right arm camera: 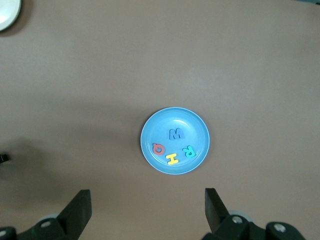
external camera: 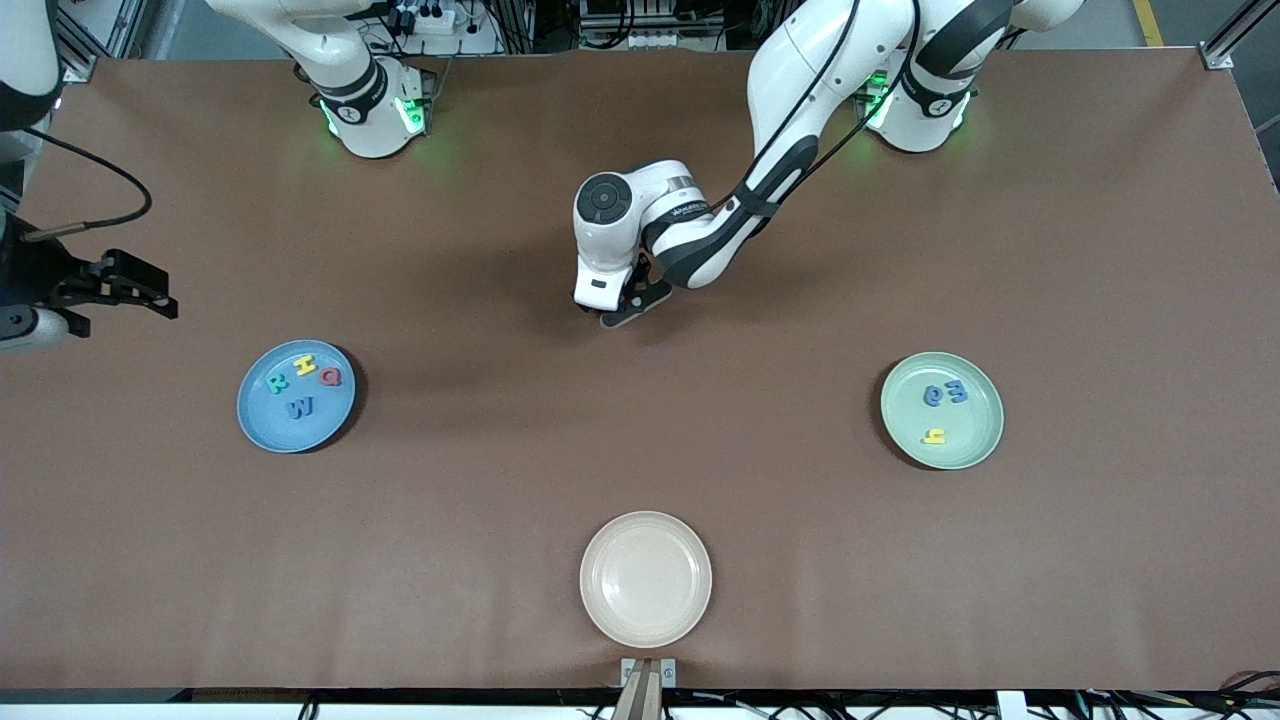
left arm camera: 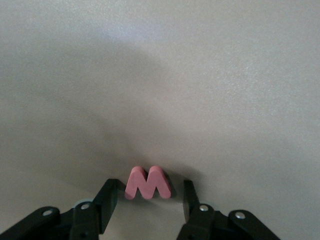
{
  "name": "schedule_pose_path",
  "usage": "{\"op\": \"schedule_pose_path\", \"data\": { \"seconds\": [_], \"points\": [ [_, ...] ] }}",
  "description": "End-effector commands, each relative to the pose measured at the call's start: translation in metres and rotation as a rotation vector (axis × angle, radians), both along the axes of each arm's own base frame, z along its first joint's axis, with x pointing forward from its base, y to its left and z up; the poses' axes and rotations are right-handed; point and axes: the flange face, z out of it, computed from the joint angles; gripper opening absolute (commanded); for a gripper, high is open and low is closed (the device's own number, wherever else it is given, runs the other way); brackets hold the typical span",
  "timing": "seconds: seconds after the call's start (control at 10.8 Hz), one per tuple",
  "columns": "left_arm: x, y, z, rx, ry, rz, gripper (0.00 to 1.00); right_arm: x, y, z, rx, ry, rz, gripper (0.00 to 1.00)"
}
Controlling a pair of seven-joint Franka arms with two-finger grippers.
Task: Sort uppercase to blue plate, lowercase to green plate
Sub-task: 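Close the left gripper on the pink m while the right gripper withdraws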
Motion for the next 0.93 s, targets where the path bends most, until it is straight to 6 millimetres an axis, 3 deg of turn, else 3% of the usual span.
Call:
{"op": "schedule_pose_path", "data": {
  "seconds": [0.0,0.28,0.56,0.84],
  "points": [
    [0.001,0.003,0.003,0.010,-0.029,0.012,0.32,-0.003,0.003,0.010,-0.017,0.008,-0.027,1.00],
    [0.010,0.004,0.016,-0.001,-0.053,0.009,0.00,-0.004,0.008,0.011,-0.032,0.008,-0.059,1.00],
    [0.047,0.020,0.059,-0.024,-0.120,0.031,0.00,-0.008,0.005,0.012,-0.051,0.030,-0.076,1.00],
    [0.102,0.062,0.114,-0.023,-0.193,0.000,0.00,-0.008,0.008,0.009,-0.051,0.040,-0.074,1.00]
  ]
}}
